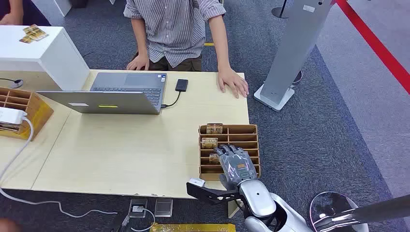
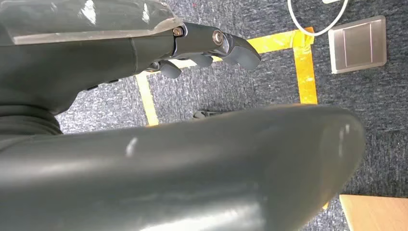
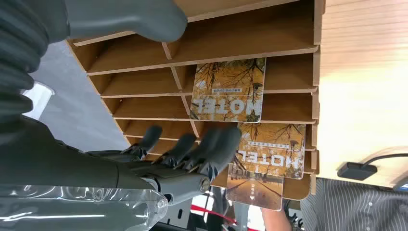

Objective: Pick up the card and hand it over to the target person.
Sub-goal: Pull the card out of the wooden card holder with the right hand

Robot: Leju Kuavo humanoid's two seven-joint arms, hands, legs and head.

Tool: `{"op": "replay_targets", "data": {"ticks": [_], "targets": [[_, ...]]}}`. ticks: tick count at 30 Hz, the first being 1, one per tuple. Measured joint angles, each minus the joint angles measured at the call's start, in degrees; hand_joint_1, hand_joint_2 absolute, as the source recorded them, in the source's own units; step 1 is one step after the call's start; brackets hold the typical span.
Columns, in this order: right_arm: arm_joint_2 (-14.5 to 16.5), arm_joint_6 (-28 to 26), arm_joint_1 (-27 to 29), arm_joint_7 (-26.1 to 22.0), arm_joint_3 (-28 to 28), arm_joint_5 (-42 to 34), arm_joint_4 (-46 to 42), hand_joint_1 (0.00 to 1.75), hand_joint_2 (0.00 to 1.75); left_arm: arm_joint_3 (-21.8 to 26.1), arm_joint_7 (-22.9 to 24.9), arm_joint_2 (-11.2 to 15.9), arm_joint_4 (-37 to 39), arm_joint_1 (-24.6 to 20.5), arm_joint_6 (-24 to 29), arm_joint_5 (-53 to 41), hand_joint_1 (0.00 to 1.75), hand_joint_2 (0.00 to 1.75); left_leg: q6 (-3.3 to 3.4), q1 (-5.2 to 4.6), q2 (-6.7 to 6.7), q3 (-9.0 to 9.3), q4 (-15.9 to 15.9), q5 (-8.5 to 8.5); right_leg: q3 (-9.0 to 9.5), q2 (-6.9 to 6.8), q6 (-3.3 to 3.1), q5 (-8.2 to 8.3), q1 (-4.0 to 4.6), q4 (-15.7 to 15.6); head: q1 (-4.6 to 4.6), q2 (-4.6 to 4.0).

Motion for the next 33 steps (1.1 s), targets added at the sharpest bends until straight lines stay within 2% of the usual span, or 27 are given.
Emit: {"op": "replay_targets", "data": {"ticks": [4,8,12,21,26,30,33], "targets": [[0.1,-0.3,0.1,-0.1,0.0,0.3,-0.2,0.85,1.75,-0.1,0.0,0.1,0.0,0.1,-0.4,-0.1,0.00,0.00,0.00,0.01,0.01,-0.05,0.1,-0.03,-0.04,-0.03,-0.01,-0.02,0.01,0.0,0.00,0.00],[-0.1,-0.4,0.3,-0.1,0.0,0.4,-0.7,1.02,1.75,0.0,0.0,0.1,0.0,0.3,-0.4,0.0,0.00,0.00,-0.01,0.00,0.00,0.02,0.0,-0.01,0.01,0.01,0.00,-0.01,0.00,0.0,0.00,0.00],[-0.1,-0.6,0.4,-0.2,0.0,0.5,-1.0,1.31,1.75,0.3,0.0,0.0,0.1,0.4,-0.3,0.2,0.00,0.00,0.01,0.01,-0.01,-0.04,0.0,-0.02,-0.02,-0.04,0.00,-0.02,0.01,0.0,0.00,0.00],[0.2,-1.2,0.2,-0.5,-0.1,1.1,-1.0,1.44,1.75,0.2,0.1,-0.2,0.0,0.4,-0.2,0.3,0.00,0.00,-0.01,-0.01,-0.01,0.04,-0.1,0.01,0.04,0.01,0.00,0.01,-0.01,0.0,0.00,0.00],[0.3,-1.7,0.3,-0.5,-0.2,1.2,-0.9,1.66,1.75,-0.3,-0.7,-0.1,0.0,0.3,1.0,-0.5,0.00,0.00,0.02,0.00,-0.01,-0.08,0.1,-0.04,-0.06,-0.07,-0.01,-0.04,0.01,0.1,0.00,0.00],[0.3,-2.0,0.4,-0.8,-0.3,1.1,-0.8,1.75,1.75,-0.7,-1.5,-0.1,-0.2,0.3,1.6,-1.3,0.00,1.75,0.02,0.00,-0.01,-0.06,0.1,-0.03,-0.04,-0.05,0.00,-0.03,0.00,0.0,0.00,0.00],[0.4,-2.6,0.3,-1.1,-0.5,1.0,-0.8,1.75,1.75,0.1,-1.7,-0.1,-0.1,0.4,1.2,-0.8,0.00,1.75,0.01,0.00,-0.01,-0.03,0.0,-0.03,-0.02,-0.03,0.00,-0.02,0.01,0.0,0.00,0.00]]}}
